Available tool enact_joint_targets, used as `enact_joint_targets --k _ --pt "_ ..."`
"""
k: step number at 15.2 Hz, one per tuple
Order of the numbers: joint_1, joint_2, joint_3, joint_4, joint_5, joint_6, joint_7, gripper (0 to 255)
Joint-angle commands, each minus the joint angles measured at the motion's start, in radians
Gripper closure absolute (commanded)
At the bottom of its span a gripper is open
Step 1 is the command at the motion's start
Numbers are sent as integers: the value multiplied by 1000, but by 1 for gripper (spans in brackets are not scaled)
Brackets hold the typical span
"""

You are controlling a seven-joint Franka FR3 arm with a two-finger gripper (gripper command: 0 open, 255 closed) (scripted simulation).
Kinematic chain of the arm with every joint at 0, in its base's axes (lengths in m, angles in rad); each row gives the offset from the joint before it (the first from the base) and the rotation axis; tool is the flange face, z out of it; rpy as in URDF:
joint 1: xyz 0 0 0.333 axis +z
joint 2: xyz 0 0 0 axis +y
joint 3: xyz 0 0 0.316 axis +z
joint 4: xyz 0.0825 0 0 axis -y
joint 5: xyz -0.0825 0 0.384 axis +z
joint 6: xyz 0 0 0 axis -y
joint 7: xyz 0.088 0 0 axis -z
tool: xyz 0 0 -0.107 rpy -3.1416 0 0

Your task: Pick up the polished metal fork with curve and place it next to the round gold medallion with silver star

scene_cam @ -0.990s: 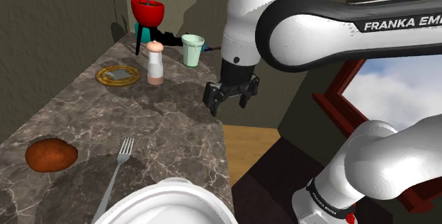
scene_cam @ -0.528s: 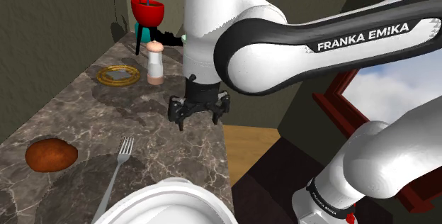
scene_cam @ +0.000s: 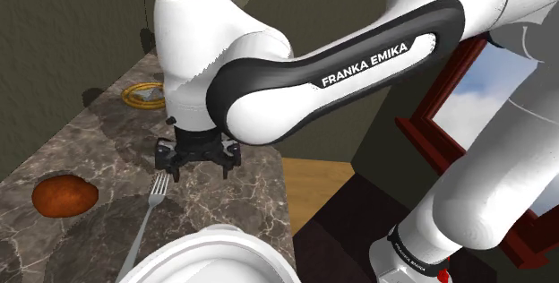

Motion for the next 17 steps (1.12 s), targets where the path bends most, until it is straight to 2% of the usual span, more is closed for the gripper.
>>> enact_joint_targets --k 1,4,7,17 --pt "24 100 3 66 -85 5 110 0" --pt "97 245 -28 185 -196 -6 246 0" --pt "180 374 -73 316 -276 -28 348 0" --pt "198 427 -105 285 -321 46 375 0"
